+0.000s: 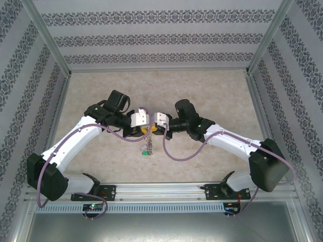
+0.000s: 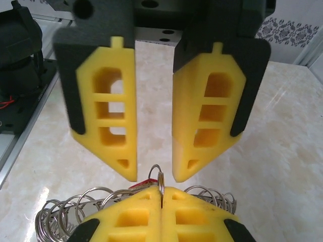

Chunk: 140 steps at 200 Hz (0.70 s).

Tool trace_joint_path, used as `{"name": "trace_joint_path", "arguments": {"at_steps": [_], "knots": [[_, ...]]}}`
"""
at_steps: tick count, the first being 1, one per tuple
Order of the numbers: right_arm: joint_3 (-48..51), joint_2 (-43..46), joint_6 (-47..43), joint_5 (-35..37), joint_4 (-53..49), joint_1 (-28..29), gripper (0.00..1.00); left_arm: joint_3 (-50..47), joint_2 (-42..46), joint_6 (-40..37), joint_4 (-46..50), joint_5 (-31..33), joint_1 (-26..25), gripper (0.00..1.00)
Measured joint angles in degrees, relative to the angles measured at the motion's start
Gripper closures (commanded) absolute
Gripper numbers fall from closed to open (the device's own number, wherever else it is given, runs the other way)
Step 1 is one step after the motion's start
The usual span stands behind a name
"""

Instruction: Put the keys on the keyring

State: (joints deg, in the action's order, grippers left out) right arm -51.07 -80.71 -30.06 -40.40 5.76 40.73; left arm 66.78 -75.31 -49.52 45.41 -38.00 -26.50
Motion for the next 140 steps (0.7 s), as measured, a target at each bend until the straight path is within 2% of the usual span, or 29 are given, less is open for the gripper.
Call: {"name": "trace_joint_path", "arguments": {"at_steps": [14,29,55,100,140], "knots": [[0.5,0.3,0.5,-0.5,1.0,-0.1,1.00,-0.1,0.5,0.3,0.0,-1.5,0.9,0.60],[1.9,1.2,1.9,-1.4,3.1,-0.5,1.00,-1.6,1.7,1.1,-1.0,-4.6,3.8,0.55],[3.6,2.2,4.3,-2.3,6.6,-1.4,1.00,-5.3,4.4,3.4,-3.0,-10.1,7.8,0.53],[6.3,2.6,9.1,-2.7,14.2,-1.6,1.00,-5.6,3.6,4.4,-3.5,-17.8,7.9,0.52],[11.1,2.2,17.7,-2.7,28.2,-1.7,1.00,-5.7,3.0,5.9,-5.5,-19.9,7.9,0.53]]}}
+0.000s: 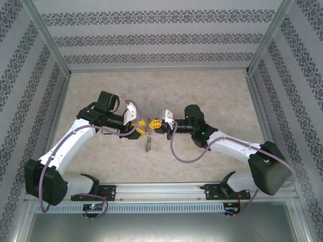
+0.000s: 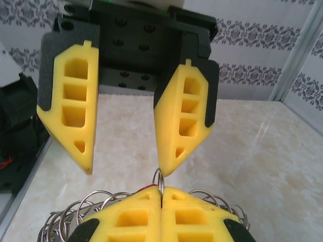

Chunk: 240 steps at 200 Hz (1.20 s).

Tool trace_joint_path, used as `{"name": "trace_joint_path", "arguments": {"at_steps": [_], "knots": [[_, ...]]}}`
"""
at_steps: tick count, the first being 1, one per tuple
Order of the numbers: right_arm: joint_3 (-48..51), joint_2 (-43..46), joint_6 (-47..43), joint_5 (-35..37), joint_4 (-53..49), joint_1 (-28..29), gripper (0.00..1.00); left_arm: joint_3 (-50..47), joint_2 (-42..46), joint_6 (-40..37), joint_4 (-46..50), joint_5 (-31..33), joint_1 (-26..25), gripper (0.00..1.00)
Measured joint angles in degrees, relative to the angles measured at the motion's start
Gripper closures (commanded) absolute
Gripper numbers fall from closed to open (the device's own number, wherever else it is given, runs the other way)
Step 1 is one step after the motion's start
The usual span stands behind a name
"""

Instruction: Put the keys on the keyring

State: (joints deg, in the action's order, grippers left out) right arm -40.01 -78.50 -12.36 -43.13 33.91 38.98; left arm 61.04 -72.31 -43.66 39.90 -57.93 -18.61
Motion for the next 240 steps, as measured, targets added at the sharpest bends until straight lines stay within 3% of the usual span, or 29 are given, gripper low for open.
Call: {"name": "trace_joint_path", "arguments": {"at_steps": [36,49,99,120,150,196,217,230,240], "knots": [[3.5,-5.8,10.0,1.2,19.0,0.2,1.00,-1.1,0.0,1.9,-2.4,-0.3,1.3,0.54],[4.5,-8.9,13.0,1.9,24.8,0.3,1.00,-1.4,0.0,2.2,-2.6,-0.3,2.1,0.59],[4.7,-10.9,15.9,3.2,31.0,1.4,1.00,-1.5,-0.1,2.6,-2.7,-1.0,3.4,0.68],[4.7,-10.9,16.6,3.2,32.2,1.4,1.00,-1.5,-0.3,2.8,-2.7,-1.0,3.6,0.78],[4.7,-10.9,16.7,3.0,32.3,1.4,1.00,-1.5,-0.7,3.3,-3.0,-0.6,4.5,1.00],[4.7,-10.9,16.7,3.0,31.4,1.4,1.00,-0.6,-2.6,3.6,-2.2,-0.8,4.5,1.00],[4.7,-10.7,16.7,3.1,31.0,1.4,1.00,1.8,-4.8,2.7,1.4,-1.4,4.5,0.95],[4.7,-10.5,16.5,3.1,31.0,1.4,1.00,3.5,-6.6,1.5,4.1,-2.6,4.5,0.86],[4.7,-10.5,16.5,3.1,31.1,1.4,1.00,4.5,-7.9,0.5,5.9,-3.7,4.5,0.87]]}}
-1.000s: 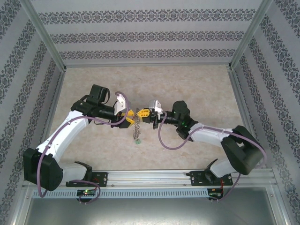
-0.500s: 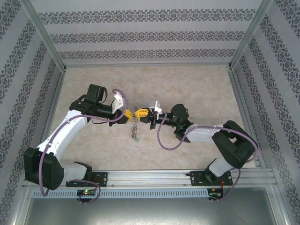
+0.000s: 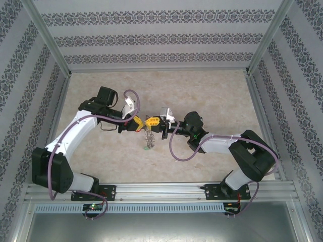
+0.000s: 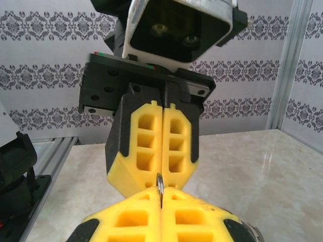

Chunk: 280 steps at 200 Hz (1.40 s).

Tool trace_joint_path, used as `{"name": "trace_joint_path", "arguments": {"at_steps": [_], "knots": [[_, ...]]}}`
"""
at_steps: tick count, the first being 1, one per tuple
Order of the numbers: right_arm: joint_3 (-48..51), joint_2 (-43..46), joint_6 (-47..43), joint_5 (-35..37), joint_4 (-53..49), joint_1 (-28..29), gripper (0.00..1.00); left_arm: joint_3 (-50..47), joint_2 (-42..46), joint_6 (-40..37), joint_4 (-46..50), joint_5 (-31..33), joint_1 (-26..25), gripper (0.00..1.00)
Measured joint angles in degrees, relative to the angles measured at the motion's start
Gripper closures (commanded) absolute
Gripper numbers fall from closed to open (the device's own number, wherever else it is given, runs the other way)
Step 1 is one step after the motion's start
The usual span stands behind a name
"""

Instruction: Put the keys on the keyring

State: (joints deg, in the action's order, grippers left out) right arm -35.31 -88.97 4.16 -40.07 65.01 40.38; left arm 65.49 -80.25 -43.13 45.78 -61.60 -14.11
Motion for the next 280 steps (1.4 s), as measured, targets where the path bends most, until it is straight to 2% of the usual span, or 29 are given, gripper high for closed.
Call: {"name": "trace_joint_path", "arguments": {"at_steps": [13,25,34,47,64,92,139,175,221,280], "knots": [[-0.1,0.0,0.0,0.0,0.0,0.0,1.00,0.6,-1.3,-0.8,1.7,-1.4,0.0,0.80],[-0.2,0.0,0.0,0.0,0.0,0.0,1.00,0.5,-1.6,-1.2,2.7,-1.9,0.0,0.79],[-0.2,0.0,0.0,0.1,0.1,0.0,1.00,0.5,-1.4,-1.2,2.9,-1.9,0.0,0.69],[-0.2,0.0,0.0,0.2,0.1,0.0,1.00,0.5,-1.1,-1.2,3.0,-2.1,0.0,0.69],[-0.2,0.0,0.0,0.2,0.2,0.0,1.00,-1.6,1.7,0.0,0.8,-0.9,0.3,0.58],[-0.2,0.1,0.0,0.2,0.0,0.0,1.00,-5.3,7.9,3.0,-3.4,1.5,0.9,0.54],[-0.2,0.2,0.0,-0.3,-0.5,-0.1,1.00,-9.7,12.9,7.6,-13.5,3.4,1.1,0.53],[-0.2,0.9,-0.2,-1.9,-2.4,-0.2,1.00,-10.6,13.3,9.2,-19.3,2.6,1.1,0.52],[-1.0,1.1,-0.3,-4.0,-4.1,-0.2,1.00,-10.4,12.3,6.3,-19.3,1.5,1.0,0.51],[-2.3,1.1,-0.7,-4.6,-5.4,-0.2,1.00,-9.0,10.6,2.4,-16.3,-0.1,0.5,0.59]]}}
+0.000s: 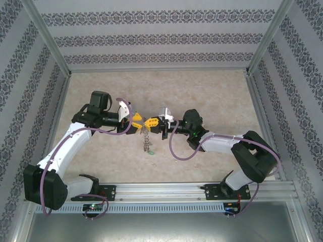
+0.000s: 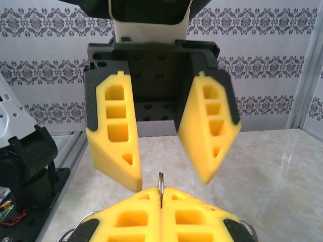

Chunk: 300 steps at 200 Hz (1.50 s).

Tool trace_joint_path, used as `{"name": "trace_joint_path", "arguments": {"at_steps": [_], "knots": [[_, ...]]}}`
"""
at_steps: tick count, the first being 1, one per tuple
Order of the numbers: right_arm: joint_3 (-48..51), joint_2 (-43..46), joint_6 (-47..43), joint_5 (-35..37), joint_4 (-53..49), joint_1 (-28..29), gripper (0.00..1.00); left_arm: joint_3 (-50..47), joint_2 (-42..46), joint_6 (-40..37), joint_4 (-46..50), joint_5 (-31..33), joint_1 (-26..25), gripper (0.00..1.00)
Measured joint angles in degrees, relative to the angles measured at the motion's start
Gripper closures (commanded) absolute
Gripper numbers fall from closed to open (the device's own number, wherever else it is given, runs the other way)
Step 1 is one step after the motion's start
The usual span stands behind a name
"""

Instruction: Put the keys on the keyring

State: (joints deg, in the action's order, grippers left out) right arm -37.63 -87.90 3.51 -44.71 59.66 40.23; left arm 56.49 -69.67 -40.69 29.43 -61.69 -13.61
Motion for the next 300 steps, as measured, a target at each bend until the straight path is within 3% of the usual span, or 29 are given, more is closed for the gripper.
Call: {"name": "trace_joint_path", "arguments": {"at_steps": [35,104,158,185,193,215,232,300], "knots": [[-0.2,0.0,0.0,0.0,-0.3,0.0,1.00,0.2,-0.7,-2.5,2.5,0.0,-0.3,0.73],[-0.9,0.0,0.0,-0.8,-0.8,0.0,1.00,0.2,-0.7,-2.8,2.7,-1.0,-0.4,0.74],[-1.3,0.0,-0.2,-1.3,-1.5,0.0,1.00,0.3,-0.7,-2.6,2.7,-1.2,-0.6,1.00],[-1.4,0.0,-0.9,-1.2,-2.7,0.0,0.92,0.4,-0.7,-2.6,2.8,-0.1,-0.6,1.00],[-1.8,0.0,-1.7,-1.0,-4.2,0.0,0.82,0.4,-0.7,-2.7,3.0,0.6,-0.6,1.00],[-3.5,1.7,-6.4,-0.3,-13.3,0.0,0.80,0.6,-0.4,-3.3,3.7,3.1,-0.7,1.00],[-4.3,4.6,-10.3,1.0,-21.2,0.0,0.71,1.6,-0.1,-4.5,5.7,5.4,-0.7,1.00],[-9.1,10.6,-20.9,3.6,-38.8,-0.7,0.71,9.2,-1.0,-10.7,15.9,15.3,-4.9,1.00]]}}
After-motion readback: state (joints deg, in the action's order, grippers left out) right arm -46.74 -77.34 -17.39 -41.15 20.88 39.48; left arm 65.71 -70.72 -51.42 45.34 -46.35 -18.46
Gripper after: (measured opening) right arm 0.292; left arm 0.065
